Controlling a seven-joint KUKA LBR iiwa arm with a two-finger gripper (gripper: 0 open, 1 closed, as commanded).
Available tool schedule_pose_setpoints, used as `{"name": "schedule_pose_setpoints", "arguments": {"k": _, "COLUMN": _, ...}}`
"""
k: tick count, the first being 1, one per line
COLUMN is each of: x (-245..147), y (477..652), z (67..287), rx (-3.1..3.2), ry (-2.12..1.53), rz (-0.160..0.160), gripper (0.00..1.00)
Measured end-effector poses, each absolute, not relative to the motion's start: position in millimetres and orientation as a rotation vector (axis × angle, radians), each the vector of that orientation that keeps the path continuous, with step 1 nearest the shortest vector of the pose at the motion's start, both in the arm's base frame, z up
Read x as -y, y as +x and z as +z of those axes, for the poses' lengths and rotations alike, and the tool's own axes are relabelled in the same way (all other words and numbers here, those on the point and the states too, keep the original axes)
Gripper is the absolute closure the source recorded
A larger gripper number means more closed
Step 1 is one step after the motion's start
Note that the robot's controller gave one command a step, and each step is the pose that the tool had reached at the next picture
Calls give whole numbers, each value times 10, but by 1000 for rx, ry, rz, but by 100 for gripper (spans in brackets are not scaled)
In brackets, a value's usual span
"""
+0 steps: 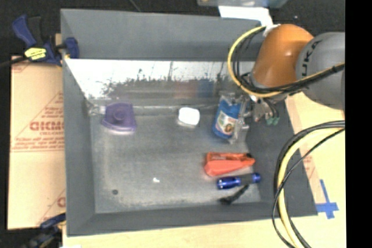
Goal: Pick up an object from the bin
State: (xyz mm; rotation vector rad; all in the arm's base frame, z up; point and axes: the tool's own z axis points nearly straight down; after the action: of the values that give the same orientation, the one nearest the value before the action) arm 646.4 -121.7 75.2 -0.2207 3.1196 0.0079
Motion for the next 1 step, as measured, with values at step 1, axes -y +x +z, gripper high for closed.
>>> {"name": "schedule_pose_setpoints", "arguments": {"k": 1, "x": 1219, "y": 6455, "z": 872, "rx": -3115, "ry": -220, "rz": 5, "gripper": 100}}
